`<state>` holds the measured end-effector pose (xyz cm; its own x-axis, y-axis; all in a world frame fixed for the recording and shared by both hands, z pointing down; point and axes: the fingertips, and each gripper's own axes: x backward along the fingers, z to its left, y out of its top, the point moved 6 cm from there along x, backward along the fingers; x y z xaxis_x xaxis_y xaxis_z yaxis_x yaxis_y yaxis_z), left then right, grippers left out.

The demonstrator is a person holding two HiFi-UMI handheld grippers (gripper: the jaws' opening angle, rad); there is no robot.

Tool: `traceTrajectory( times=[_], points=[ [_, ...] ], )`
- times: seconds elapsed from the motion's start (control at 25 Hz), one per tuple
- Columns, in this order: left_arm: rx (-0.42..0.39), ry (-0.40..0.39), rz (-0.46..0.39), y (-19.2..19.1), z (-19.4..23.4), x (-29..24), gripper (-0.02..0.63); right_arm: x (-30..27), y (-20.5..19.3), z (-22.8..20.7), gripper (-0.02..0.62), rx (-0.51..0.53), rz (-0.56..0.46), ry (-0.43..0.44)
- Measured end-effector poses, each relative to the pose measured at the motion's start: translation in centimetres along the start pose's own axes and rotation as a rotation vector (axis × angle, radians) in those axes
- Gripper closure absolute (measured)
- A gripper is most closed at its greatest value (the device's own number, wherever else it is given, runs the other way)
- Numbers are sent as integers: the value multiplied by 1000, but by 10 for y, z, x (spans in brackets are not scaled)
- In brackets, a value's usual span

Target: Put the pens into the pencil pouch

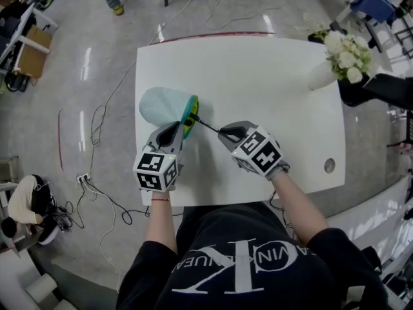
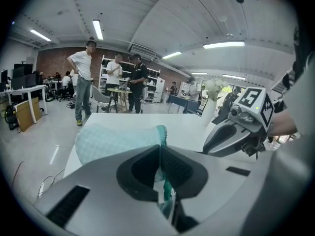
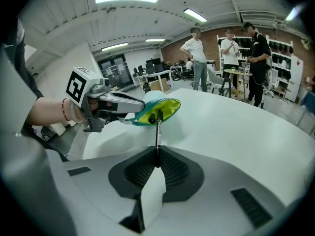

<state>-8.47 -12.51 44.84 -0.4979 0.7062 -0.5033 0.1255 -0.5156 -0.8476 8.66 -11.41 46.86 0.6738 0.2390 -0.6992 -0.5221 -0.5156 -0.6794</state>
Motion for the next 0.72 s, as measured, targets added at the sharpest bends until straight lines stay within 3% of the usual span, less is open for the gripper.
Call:
traceTrajectory(
  times=[0.72],
  points=[
    [-1,-120,-3,-5,-7,6,592,-40,35,6,548,22,35,-19]
  ],
)
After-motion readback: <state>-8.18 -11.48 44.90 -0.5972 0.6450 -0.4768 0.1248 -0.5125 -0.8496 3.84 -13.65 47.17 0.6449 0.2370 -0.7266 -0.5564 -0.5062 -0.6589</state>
